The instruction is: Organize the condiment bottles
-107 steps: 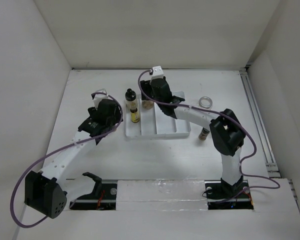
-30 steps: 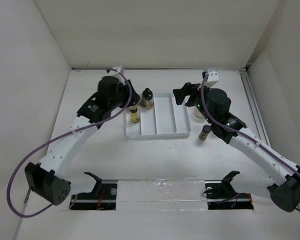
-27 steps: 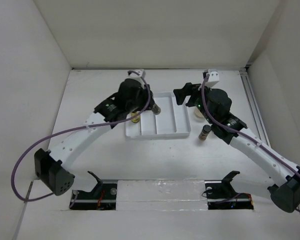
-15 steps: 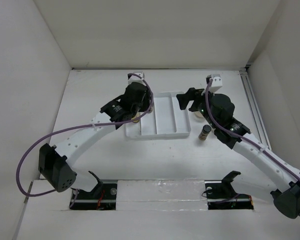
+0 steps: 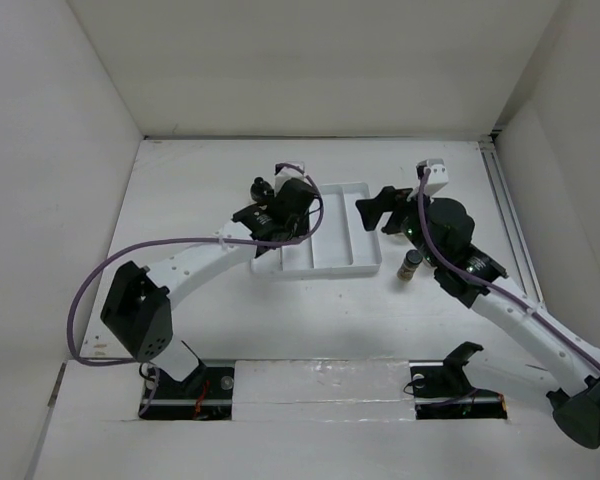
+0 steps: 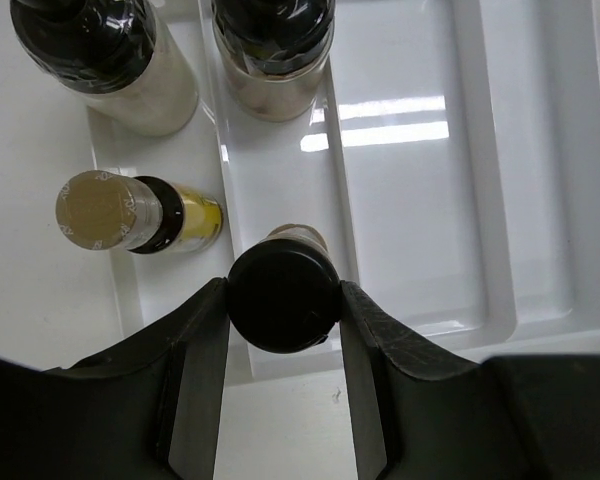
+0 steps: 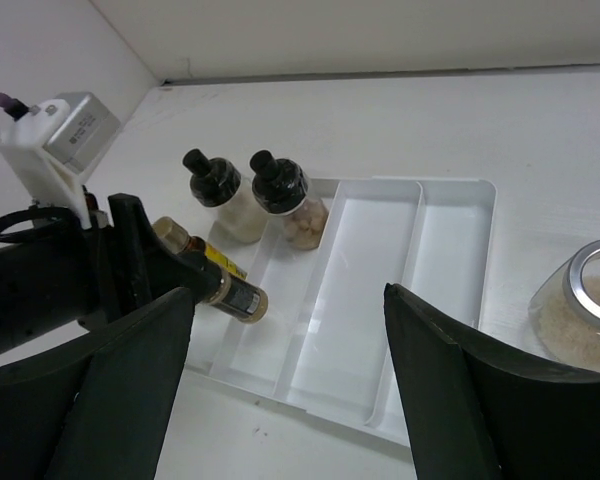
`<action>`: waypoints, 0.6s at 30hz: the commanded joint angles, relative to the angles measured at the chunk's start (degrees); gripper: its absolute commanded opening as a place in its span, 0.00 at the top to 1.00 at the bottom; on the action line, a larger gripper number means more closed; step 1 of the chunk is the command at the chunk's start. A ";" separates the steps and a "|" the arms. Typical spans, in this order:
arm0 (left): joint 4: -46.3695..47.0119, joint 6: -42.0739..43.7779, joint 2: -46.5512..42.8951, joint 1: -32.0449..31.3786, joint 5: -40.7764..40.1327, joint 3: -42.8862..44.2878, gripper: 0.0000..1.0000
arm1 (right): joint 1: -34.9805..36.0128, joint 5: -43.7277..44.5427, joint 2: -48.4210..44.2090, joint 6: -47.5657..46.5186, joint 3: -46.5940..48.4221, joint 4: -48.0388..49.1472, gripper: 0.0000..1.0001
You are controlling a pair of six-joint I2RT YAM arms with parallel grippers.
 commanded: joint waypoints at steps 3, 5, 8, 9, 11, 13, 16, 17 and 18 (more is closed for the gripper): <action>2.40 -2.20 2.87 0.02 -2.25 -0.82 0.68 | -0.33 -0.05 -4.28 0.98 -1.09 -0.74 0.18; 2.41 -2.81 3.66 0.02 -2.25 -0.82 0.65 | -0.33 -0.04 -5.07 0.98 -1.09 -1.44 0.18; 3.02 -3.34 5.24 0.02 -2.25 -1.34 0.61 | -0.33 0.57 -6.21 0.98 -1.09 -3.37 0.17; 3.54 -3.95 5.94 0.02 -2.25 -1.35 0.59 | -0.33 1.27 -6.22 1.59 -1.09 -4.42 0.17; 3.55 -4.48 6.74 0.02 -2.25 -1.35 0.58 | -0.33 2.76 -6.22 1.59 -1.70 -5.57 0.17; 3.55 -5.00 7.35 -0.59 -2.25 -1.35 0.55 | -0.33 5.13 -6.75 2.90 -1.70 -7.32 0.17; 2.94 -5.01 7.97 -1.73 -3.99 -0.82 0.48 | 0.19 9.60 -8.23 4.84 -2.32 -10.39 0.17; 2.93 -5.53 7.97 -1.74 -4.01 -0.21 0.46 | 0.20 11.10 -8.76 5.37 -2.93 -11.01 0.17; 2.32 -5.54 7.97 -1.74 -4.01 -0.20 0.42 | 0.20 12.51 -9.55 6.59 -3.72 -11.72 0.18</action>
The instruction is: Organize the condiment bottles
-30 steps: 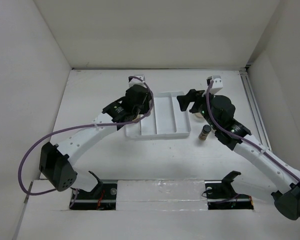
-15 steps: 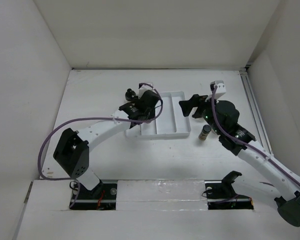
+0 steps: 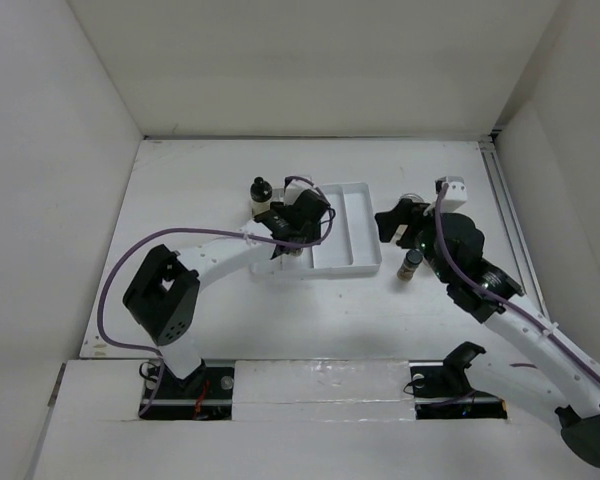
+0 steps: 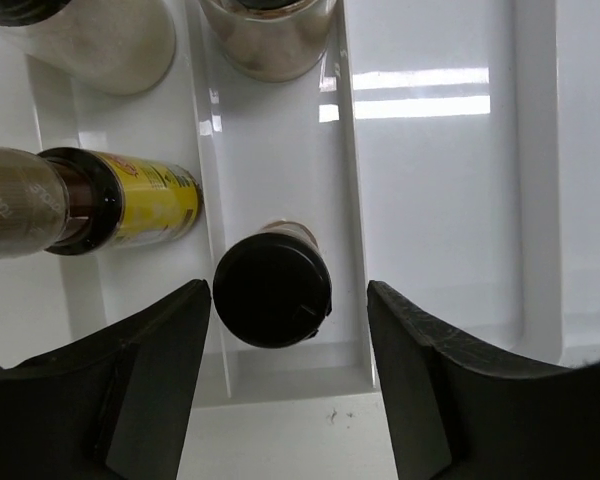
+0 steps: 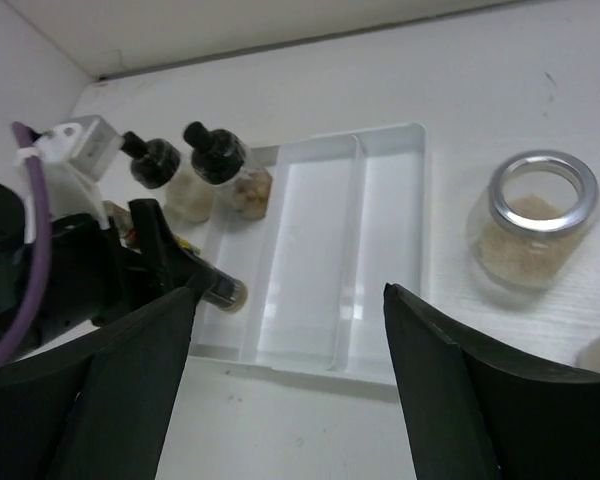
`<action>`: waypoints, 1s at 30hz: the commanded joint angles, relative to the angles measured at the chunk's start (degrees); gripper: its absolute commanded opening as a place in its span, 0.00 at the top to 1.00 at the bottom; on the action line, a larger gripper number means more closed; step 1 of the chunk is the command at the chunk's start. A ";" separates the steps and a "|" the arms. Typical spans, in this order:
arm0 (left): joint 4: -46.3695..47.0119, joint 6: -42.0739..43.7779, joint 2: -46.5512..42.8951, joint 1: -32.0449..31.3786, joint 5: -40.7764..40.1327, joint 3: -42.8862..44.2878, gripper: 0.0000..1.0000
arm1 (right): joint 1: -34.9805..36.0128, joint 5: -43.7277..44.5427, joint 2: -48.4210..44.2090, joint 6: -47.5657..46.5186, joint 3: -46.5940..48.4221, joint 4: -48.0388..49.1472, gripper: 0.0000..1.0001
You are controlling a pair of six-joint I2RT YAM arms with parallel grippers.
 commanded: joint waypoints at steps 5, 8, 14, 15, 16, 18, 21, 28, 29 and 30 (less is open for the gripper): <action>-0.44 -1.30 -2.89 -0.78 -2.13 1.99 0.26 | 0.18 16.04 -4.54 7.02 -2.93 -9.28 0.34; -0.44 -0.60 -7.45 -0.78 -2.13 3.13 0.13 | 0.18 19.58 -5.77 7.02 -4.16 -12.46 0.47; 5.88 5.38 -15.99 -0.78 4.02 5.67 0.05 | -0.62 23.90 -3.58 10.44 -7.23 -16.59 0.61; 5.89 5.38 -16.79 -0.78 4.98 6.98 0.05 | -1.22 23.90 -1.57 12.01 -7.23 -17.73 0.54; 6.58 6.08 -18.71 -0.78 6.56 7.52 0.05 | -1.75 22.16 -0.68 12.55 -6.62 -18.53 0.48; 7.38 6.09 -21.00 -0.78 8.41 7.53 0.05 | -1.76 19.52 1.77 12.55 -6.09 -18.54 0.23; 8.09 6.09 -27.24 -0.78 9.12 5.78 0.05 | -2.99 14.33 4.24 12.55 -5.56 -19.06 0.16; 6.95 6.09 -45.34 -0.25 4.21 -7.75 0.05 | -4.39 11.42 7.41 15.10 -6.53 -19.77 0.15; 6.94 6.09 -48.23 -0.25 3.68 -10.20 0.05 | -5.18 11.42 8.54 15.10 -6.53 -19.77 0.17; 6.33 6.61 -49.48 0.36 3.15 -11.27 0.07 | -5.79 11.94 9.34 15.10 -6.53 -19.77 0.17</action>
